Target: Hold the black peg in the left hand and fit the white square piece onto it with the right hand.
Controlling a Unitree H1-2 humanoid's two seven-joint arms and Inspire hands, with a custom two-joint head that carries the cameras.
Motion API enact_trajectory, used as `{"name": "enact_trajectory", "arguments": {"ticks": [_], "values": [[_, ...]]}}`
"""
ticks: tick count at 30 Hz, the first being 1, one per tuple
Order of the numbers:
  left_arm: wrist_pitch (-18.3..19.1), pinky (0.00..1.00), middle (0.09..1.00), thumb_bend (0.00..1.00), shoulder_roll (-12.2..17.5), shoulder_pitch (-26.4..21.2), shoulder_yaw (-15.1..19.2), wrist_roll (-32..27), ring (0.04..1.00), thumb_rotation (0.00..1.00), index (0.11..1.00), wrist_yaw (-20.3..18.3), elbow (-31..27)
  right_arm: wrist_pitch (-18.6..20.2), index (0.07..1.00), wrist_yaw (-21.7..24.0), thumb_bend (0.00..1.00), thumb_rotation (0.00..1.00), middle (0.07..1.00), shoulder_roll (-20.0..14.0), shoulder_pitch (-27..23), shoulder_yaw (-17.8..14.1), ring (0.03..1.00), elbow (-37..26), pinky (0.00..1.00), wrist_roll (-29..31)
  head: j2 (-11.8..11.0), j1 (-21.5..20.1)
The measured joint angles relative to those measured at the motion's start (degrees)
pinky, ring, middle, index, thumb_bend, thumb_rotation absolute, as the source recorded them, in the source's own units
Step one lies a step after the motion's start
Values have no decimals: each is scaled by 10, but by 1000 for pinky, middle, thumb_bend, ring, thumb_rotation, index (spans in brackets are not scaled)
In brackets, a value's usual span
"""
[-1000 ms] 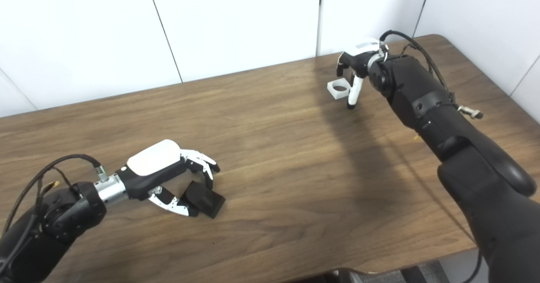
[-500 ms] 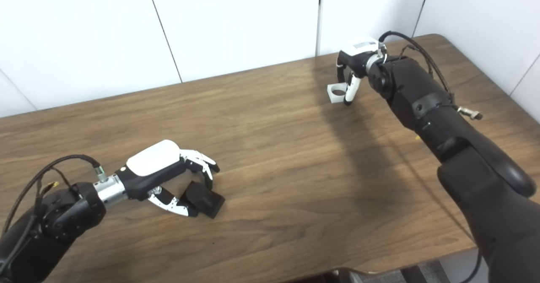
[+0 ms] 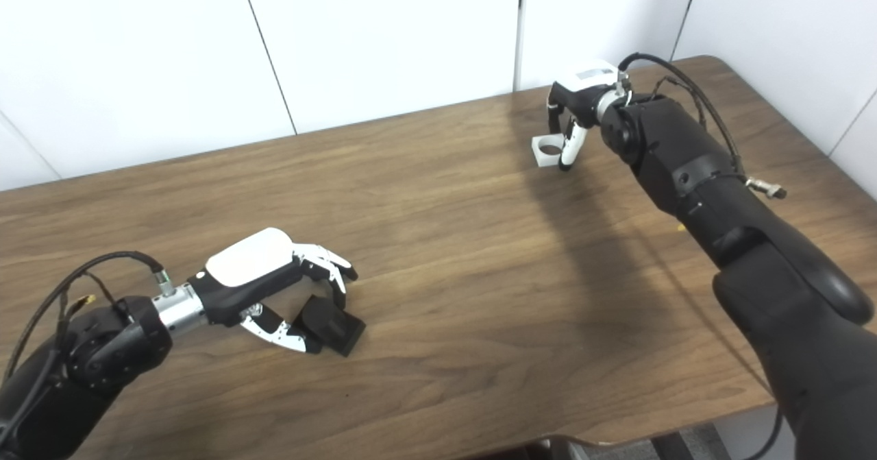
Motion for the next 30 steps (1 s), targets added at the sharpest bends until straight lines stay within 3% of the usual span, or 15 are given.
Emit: {"name": "enact_trajectory", "arguments": {"ticks": [9, 13, 21, 30], "values": [[0, 627, 783, 523, 0, 0, 1, 0, 766, 70, 492, -2, 0, -1, 483, -2, 523, 142, 774, -6, 13, -7, 837, -25, 814, 1, 0, -1], [0, 619, 780, 523, 0, 0, 1, 0, 760, 70, 492, -2, -1, -1, 482, 3, 525, 139, 764, -16, 28, -12, 788, -60, 779, 4, 0, -3], [0, 608, 780, 522, -1, -1, 1, 0, 753, 72, 492, -4, -1, 1, 481, 15, 525, 139, 760, -30, 37, -33, 795, -129, 755, 11, 2, 0], [1, 653, 790, 522, -2, -2, 6, -13, 782, 72, 492, -18, 2, -1, 483, 34, 523, 137, 772, -51, 70, -70, 835, -210, 820, 32, 5, 4]]}}
